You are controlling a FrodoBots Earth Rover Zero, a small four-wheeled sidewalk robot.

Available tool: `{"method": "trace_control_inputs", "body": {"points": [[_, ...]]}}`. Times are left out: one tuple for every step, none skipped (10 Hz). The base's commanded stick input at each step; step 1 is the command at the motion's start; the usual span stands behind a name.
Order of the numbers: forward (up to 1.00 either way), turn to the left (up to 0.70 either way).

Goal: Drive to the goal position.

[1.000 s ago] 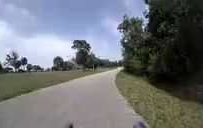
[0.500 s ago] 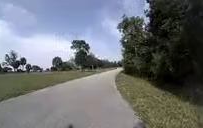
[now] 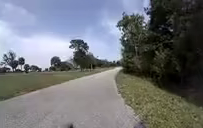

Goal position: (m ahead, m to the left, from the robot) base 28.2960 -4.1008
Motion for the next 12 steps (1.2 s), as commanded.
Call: {"method": "trace_control_inputs", "body": {"points": [[0.7,0.0],[0.7,0.0],[0.7,0.0],[0.7,0.0],[0.7,0.0],[0.7,0.0],[0.7,0.0],[0.7,0.0],[0.7,0.0],[0.7,0.0],[0.7,0.0],[0.7,0.0]]}}
